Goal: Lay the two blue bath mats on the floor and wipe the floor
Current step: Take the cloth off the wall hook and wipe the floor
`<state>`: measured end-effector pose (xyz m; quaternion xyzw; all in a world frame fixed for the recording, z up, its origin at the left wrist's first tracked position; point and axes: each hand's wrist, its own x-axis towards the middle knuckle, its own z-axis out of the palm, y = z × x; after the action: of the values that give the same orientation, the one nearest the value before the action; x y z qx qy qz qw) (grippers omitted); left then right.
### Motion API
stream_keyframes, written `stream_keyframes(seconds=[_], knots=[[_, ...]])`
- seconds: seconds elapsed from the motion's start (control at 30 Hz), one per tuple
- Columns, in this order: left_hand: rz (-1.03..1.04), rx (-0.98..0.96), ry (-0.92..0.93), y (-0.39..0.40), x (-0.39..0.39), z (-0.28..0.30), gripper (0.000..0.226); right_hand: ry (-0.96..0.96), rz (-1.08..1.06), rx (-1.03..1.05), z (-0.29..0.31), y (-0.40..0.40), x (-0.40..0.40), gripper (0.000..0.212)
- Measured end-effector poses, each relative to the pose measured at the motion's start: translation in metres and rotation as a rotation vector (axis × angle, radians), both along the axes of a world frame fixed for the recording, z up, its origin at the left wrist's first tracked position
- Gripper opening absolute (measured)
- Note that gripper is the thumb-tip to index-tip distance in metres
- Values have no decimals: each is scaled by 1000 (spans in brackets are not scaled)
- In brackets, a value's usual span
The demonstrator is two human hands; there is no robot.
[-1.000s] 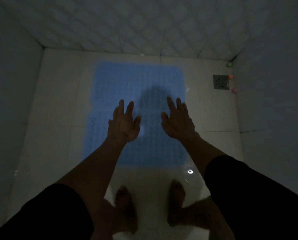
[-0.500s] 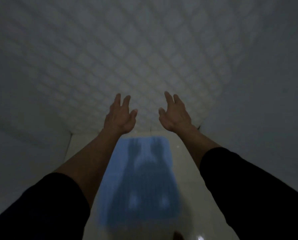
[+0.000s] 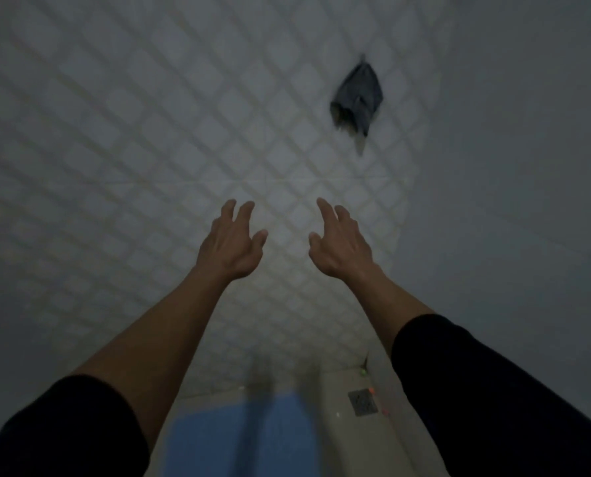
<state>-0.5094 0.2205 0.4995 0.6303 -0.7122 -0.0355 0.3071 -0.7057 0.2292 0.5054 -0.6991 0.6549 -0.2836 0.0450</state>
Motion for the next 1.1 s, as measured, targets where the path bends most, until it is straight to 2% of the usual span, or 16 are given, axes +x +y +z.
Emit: stream_keyframes(seconds=[0.2, 0.37, 0.6, 0.87, 1.1], knots=[[-26, -70, -11, -43, -91, 31, 66, 43, -6, -39, 29, -35, -86, 68], [-59, -29, -41, -80, -192, 38, 66, 78, 16, -46, 47, -74, -192, 71], [-39, -55, -114, -132, -293, 65, 66, -6, -5, -61, 83, -144, -304, 69], [27, -37, -180, -197, -320, 71, 60, -101, 100, -2, 63, -224, -327, 68], [84, -94, -83, -293, -298, 84, 58, -66, 115, -22, 71, -309, -322, 64]])
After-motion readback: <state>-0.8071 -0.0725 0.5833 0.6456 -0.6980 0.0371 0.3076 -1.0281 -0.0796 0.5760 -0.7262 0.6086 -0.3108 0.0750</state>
